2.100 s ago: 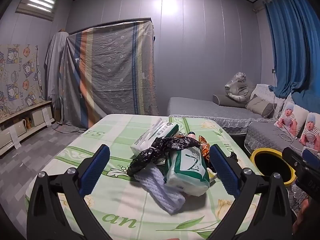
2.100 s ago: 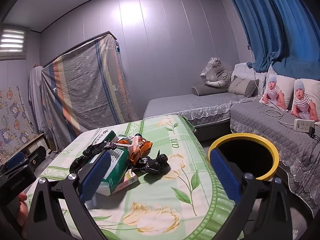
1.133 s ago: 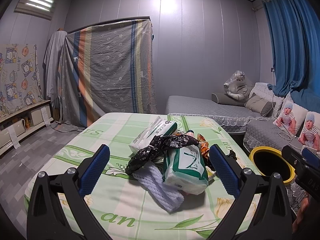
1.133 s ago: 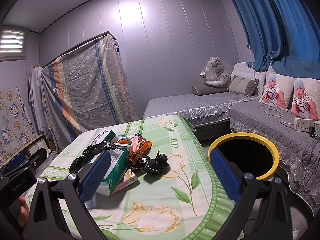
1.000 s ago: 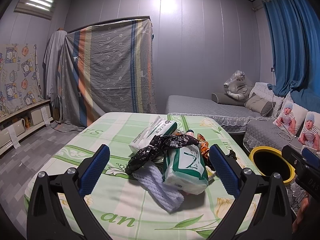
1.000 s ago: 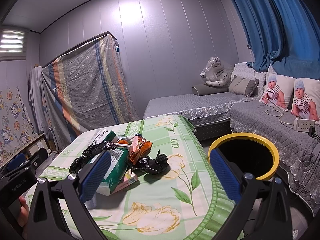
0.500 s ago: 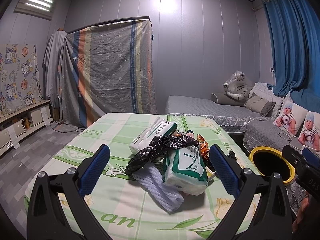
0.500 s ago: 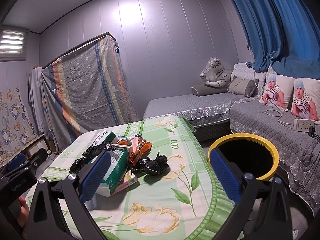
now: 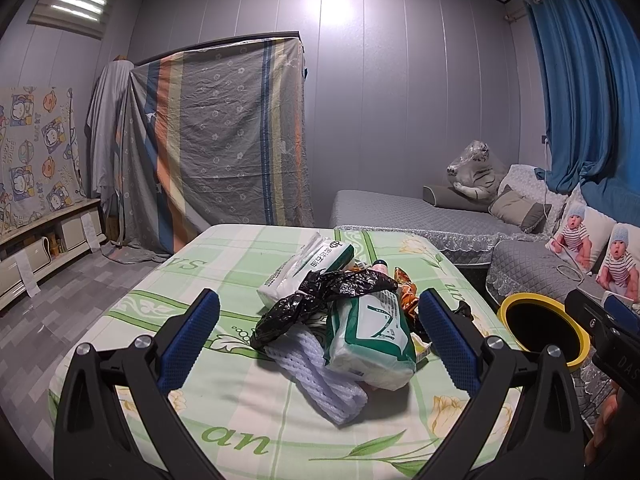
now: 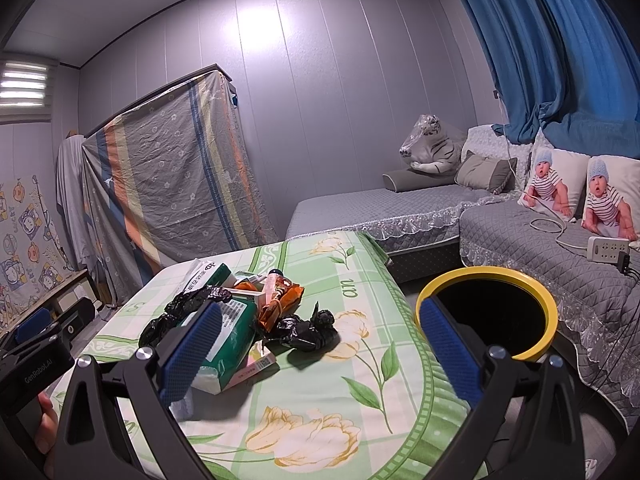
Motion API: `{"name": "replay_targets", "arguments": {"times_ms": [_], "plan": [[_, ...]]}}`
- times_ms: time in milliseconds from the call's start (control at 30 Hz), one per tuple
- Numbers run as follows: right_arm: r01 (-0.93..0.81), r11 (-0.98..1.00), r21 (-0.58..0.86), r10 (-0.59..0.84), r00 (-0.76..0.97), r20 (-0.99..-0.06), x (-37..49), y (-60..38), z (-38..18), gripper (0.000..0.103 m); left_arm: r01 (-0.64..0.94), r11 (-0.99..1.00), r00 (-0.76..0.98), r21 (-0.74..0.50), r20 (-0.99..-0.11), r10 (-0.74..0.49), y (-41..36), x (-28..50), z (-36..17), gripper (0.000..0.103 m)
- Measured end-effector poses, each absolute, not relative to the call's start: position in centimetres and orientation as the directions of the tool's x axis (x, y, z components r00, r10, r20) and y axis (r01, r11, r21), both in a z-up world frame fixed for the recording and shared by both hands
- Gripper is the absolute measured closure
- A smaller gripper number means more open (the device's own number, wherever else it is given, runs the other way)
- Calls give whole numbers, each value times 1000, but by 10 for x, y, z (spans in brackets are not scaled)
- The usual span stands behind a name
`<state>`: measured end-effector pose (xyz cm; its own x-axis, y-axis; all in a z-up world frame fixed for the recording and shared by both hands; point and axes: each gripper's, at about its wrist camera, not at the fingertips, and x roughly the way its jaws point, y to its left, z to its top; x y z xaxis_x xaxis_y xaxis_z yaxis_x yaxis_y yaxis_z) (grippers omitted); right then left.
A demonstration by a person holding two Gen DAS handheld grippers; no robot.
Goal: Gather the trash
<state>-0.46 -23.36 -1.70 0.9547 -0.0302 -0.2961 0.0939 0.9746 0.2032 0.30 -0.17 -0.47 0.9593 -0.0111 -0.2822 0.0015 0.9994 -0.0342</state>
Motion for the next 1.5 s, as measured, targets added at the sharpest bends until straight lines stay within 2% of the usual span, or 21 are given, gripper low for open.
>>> {"name": "replay_targets", "arguments": {"times_ms": [1067,1200,1367,1433,1500], "plan": [[106,973,202,-44,955,-293,-2,-238,-16,7,6,999,957,-36,-289,-16,-4,6,-14,8],[119,975,188,-60,954,-293,0,-237,-17,7,33,998,952,-46,-301,-45,-3,4,-15,8],[61,992,108,-23,945,-326,15,-240,-13,7,58,997,944,-55,-322,-73,1,3,-17,8],[25,994,108,17,931,-364,28,-242,-17,7,92,992,934,-87,-338,-116,4,4,-19,8],[-62,988,139,115,904,-413,46,-246,-24,7,137,983,918,-125,-356,-173,7,5,-23,8]]}}
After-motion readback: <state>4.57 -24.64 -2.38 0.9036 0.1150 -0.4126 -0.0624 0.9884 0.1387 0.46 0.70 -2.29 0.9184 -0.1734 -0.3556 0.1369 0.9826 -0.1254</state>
